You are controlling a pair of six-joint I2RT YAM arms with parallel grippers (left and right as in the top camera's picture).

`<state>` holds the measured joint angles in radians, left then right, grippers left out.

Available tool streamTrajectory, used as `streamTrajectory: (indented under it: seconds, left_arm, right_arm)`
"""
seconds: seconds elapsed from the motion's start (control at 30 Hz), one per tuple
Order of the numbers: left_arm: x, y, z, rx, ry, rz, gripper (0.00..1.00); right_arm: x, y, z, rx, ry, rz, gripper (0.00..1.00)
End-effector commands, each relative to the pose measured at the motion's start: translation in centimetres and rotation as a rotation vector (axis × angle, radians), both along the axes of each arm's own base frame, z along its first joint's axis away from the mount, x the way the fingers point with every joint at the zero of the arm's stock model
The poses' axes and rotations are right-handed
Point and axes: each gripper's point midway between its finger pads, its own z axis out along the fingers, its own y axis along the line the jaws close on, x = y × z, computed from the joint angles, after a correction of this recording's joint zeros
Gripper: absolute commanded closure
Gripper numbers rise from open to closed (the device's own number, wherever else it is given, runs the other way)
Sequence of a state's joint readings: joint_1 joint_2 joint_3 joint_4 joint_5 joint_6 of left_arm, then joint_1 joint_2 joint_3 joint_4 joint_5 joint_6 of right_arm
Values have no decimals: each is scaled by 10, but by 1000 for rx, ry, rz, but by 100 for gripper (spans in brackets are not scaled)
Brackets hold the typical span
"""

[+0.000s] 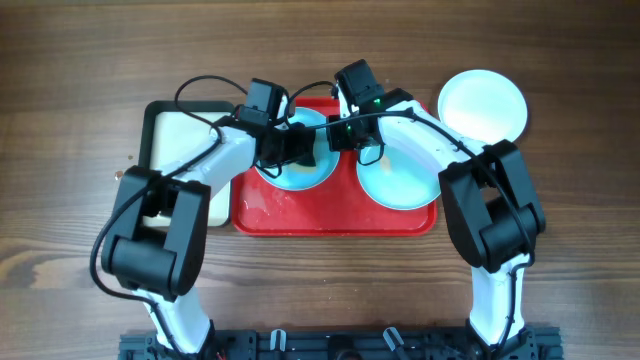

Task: Clean dirty plates on tray and stack at the side
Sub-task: 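Return the sponge with the left gripper to the cream tray, then lift the light-blue plate with the right gripper off the red tray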

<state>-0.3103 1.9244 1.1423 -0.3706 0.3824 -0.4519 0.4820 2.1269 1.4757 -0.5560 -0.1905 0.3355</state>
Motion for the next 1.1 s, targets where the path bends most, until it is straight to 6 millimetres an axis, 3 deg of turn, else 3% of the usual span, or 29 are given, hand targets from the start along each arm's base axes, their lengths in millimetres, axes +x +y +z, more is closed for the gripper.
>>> streamTrajectory:
  seconds: [0.0,0.17,0.33,0.53,0.7,0.87,0.97,1.07]
  left_arm:
    - [2,17,39,-60,-38,38,96]
    - [1,65,86,-50,-96,125,96]
    - [-14,126,114,-13,-105,241,96]
    - [-43,228,125,88,-51,534,96]
    - [-78,287,118,85,55,736,96]
    - [-97,310,115,68,102,829,96]
    - [-100,309,114,79,106,799,96]
    - [-103,306,112,81,118,785,96]
  right_arm:
    - [-3,6,-8,8,15,32,96]
    - [-3,6,-8,7,15,32,96]
    - [-2,3,-9,-9,7,26,96]
    - [-1,-1,-10,-30,3,16,96]
    - [-2,-2,-11,-34,7,14,96]
    - [2,-1,-9,-26,-6,6,96]
    - [11,-1,9,-9,-25,-19,96]
    - [21,2,39,7,-73,-24,96]
